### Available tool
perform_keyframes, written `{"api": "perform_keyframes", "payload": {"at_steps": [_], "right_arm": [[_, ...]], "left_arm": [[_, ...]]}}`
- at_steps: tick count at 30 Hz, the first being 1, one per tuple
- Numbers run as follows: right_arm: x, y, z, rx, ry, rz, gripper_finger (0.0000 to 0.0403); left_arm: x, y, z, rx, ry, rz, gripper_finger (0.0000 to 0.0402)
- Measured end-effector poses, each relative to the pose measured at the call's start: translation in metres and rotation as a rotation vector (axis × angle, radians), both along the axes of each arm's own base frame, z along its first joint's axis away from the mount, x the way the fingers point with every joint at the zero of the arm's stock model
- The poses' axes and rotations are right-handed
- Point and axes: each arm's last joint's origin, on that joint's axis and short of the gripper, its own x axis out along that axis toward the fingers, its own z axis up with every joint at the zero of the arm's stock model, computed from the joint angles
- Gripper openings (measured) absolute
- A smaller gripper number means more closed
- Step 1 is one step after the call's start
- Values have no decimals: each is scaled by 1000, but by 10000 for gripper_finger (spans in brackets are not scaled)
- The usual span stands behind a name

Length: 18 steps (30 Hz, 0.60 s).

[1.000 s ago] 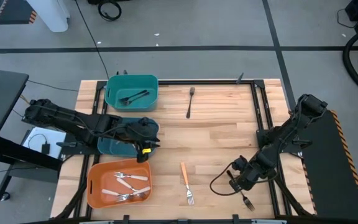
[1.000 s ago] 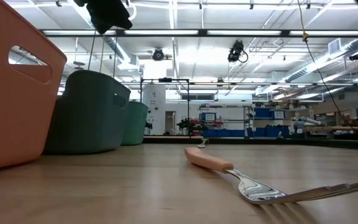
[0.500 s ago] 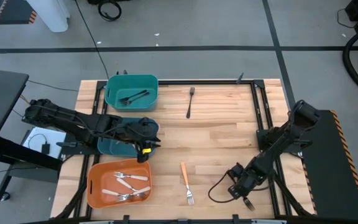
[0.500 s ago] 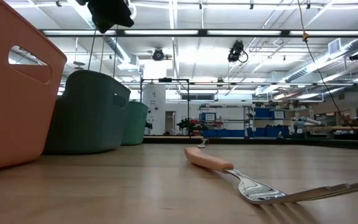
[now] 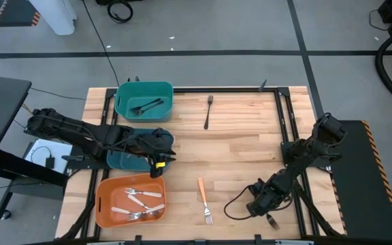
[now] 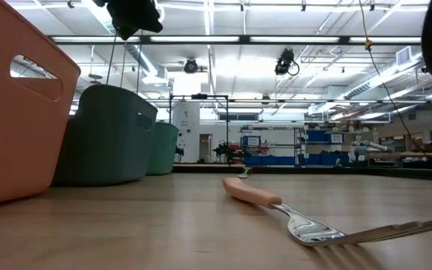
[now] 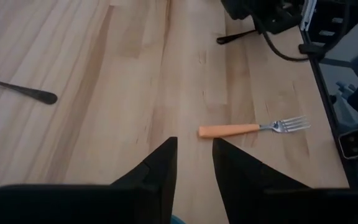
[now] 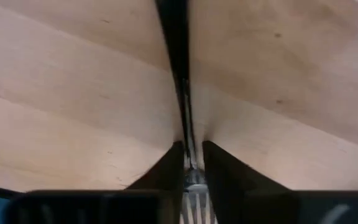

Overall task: Sort silverware by color (type)
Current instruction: Put the black fork into the green bin

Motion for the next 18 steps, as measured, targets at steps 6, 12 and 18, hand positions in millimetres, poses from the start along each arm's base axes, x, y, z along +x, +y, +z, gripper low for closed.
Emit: {"api": "perform_keyframes", "payload": {"at_steps": [6, 12, 18], "right_arm": [[3, -4, 0, 5, -9, 54, 16], [8, -11, 4, 51, -56, 85, 10], [19, -29, 26, -97, -293, 5, 9]], "left_arm": [[3, 11, 1, -4, -18, 47, 112], [8, 29, 5, -11, -62, 117, 112], [14, 46, 13, -43, -165, 197, 112]]}}
